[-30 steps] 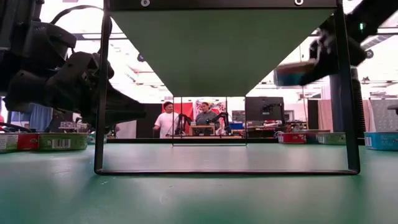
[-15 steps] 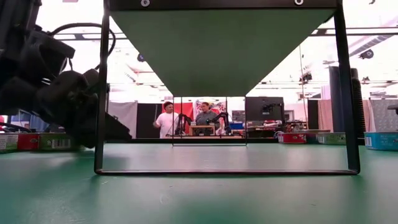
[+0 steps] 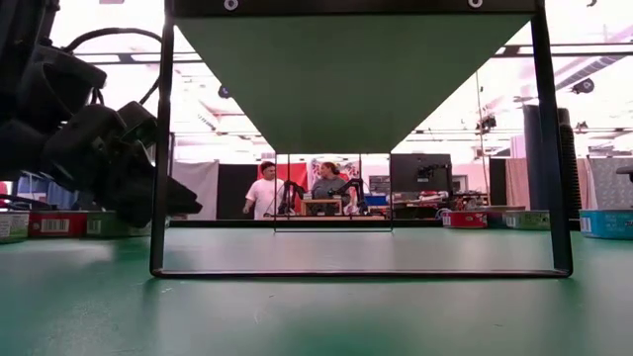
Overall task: Stack canned seafood by type on shelf
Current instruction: Stack the blue pink tuna can on top of the other blue pink tuna can on the shelf
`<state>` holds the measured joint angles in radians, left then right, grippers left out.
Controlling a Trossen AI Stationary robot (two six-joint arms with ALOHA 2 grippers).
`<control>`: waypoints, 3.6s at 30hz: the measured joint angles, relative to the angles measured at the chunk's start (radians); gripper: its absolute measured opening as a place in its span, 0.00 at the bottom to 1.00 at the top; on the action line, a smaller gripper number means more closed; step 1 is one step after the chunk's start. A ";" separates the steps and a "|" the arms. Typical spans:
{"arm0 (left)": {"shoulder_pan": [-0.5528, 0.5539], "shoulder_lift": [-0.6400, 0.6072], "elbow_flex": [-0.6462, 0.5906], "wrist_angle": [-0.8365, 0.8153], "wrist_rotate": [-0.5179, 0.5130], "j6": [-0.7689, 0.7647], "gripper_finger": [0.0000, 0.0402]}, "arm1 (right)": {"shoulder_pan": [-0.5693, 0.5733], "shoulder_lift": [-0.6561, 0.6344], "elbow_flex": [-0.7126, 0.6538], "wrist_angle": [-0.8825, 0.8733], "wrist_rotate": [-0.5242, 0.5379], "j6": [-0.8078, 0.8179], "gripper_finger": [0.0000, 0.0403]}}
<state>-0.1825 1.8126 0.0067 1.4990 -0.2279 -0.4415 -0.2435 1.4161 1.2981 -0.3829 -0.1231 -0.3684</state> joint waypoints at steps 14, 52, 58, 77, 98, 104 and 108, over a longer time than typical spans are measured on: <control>0.000 -0.001 0.015 0.074 -0.035 0.100 0.28 | -0.115 0.256 0.236 -0.003 -0.263 -0.045 0.87; 0.638 -0.709 0.764 -1.473 0.698 0.767 0.28 | -0.143 0.256 0.211 -0.057 -0.191 0.133 0.87; 0.638 -0.668 0.885 -1.467 0.683 0.788 0.28 | -0.143 0.256 0.190 -0.038 -0.191 0.133 0.87; 0.651 -0.388 1.110 -1.593 0.678 0.853 0.28 | -0.143 0.256 0.146 0.058 -0.217 0.126 0.90; 0.653 -0.375 1.064 -1.575 0.638 0.867 0.28 | -0.141 0.304 0.151 0.066 -0.194 0.126 0.95; 0.655 -0.333 1.066 -1.567 0.641 0.857 0.28 | -0.141 0.298 0.150 0.051 -0.189 0.126 0.95; 0.656 -0.330 1.067 -1.574 0.636 0.857 0.28 | -0.141 0.288 0.149 0.047 -0.184 0.127 0.95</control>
<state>0.4732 1.4826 1.0735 -0.0750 0.4084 0.4151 -0.3843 1.7041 1.4471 -0.3361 -0.3073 -0.2417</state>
